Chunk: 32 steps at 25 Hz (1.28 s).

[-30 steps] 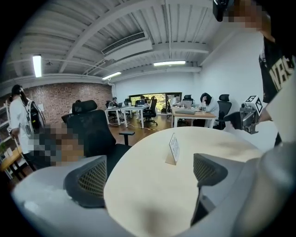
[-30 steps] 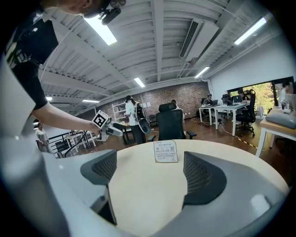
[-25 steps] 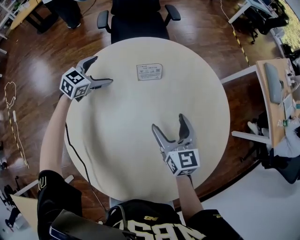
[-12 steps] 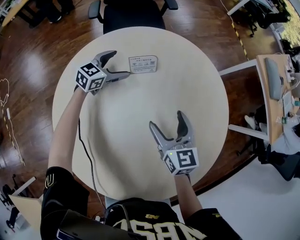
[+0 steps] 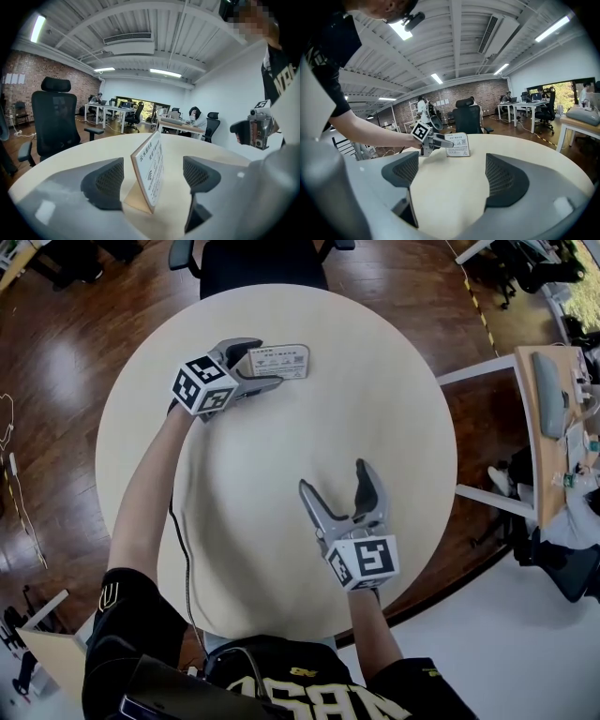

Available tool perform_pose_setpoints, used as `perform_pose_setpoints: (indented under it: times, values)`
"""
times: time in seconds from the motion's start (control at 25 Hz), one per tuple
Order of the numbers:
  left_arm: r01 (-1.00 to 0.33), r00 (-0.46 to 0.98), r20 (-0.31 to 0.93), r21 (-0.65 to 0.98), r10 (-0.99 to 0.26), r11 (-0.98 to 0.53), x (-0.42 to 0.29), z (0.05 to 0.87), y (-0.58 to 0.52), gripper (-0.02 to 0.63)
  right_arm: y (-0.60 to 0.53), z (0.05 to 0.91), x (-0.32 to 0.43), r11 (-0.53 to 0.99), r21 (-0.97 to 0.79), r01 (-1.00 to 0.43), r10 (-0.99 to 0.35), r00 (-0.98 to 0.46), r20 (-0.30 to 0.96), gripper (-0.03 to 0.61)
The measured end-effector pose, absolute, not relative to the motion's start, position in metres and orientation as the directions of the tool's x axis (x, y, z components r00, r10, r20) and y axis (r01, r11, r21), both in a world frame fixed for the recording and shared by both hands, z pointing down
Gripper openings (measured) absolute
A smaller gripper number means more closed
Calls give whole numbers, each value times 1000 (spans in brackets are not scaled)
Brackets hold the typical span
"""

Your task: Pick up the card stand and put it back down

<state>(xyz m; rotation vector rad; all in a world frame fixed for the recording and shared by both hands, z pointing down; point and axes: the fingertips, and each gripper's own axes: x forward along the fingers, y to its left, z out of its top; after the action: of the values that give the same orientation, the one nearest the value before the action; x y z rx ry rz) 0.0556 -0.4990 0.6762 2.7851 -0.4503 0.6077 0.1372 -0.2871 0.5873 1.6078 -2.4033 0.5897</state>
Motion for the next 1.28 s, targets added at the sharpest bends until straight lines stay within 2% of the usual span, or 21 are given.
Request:
perform_pose_setpoints:
  times: [0.2, 0.44, 0.56, 0.64, 0.72, 0.96, 1.28]
  values:
    - [-338, 878, 420, 206, -230, -918, 67, 679, -502, 345, -289, 590, 138, 330, -220, -918, -840, -391, 375, 448]
    - [-337, 891, 392, 234, -228, -912, 73, 678, -504, 229, -289, 591, 140, 330, -216, -919, -840, -391, 377, 448]
    - [-340, 901, 364, 260, -234, -904, 75, 675, -504, 135, -289, 589, 139, 335, -215, -918, -839, -394, 374, 448]
    - [-348, 906, 347, 282, -243, -894, 76, 672, -506, 49, -288, 586, 140, 338, -213, -917, -839, -396, 373, 448]
    - [-346, 910, 338, 303, -239, -888, 76, 670, -505, 20, -287, 583, 140, 343, -206, -917, -838, -397, 373, 448]
    - [-332, 924, 303, 335, -233, -882, 67, 647, -497, 17, -283, 570, 135, 366, -184, -912, -837, -409, 362, 448]
    - [-294, 924, 329, 288, -194, -911, 48, 564, -467, 17, -277, 522, 115, 397, -190, -898, -857, -437, 274, 448]
